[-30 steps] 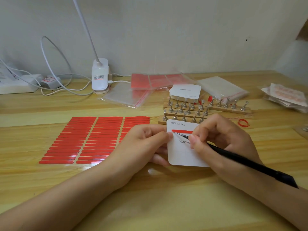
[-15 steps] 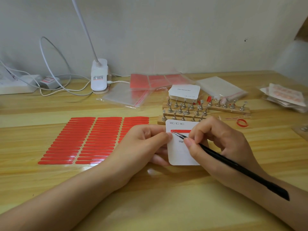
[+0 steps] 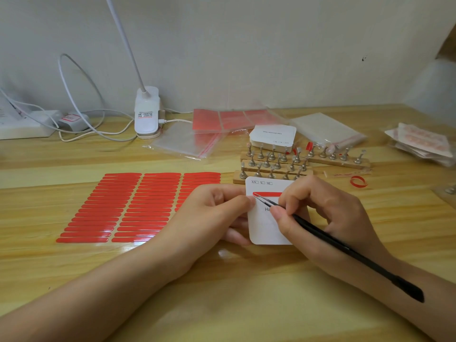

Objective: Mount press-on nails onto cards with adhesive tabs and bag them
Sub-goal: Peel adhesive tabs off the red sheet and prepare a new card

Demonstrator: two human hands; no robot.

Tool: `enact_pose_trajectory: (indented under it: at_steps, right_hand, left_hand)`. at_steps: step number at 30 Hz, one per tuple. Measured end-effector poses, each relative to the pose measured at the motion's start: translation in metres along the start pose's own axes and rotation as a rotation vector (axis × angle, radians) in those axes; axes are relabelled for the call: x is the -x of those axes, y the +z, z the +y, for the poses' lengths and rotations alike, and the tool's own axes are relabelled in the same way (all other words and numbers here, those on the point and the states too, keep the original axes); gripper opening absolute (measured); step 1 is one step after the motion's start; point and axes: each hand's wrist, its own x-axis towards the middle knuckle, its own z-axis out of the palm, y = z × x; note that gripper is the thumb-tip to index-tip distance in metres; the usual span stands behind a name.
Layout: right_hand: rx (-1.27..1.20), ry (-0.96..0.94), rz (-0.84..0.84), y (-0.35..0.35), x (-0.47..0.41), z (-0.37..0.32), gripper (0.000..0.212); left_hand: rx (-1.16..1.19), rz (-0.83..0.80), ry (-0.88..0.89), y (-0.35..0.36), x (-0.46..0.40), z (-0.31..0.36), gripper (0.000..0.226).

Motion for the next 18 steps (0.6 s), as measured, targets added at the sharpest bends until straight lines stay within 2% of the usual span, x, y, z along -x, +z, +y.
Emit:
enact_pose_trajectory:
  at_steps: [18]
  right_hand:
    - [0.038,0.015,0.029,0.0013,0.0003,0.0006,0.015]
  left_hand:
    - [0.014,-0.001,-0.005,0.0006,0.0001,0.0014,0.023]
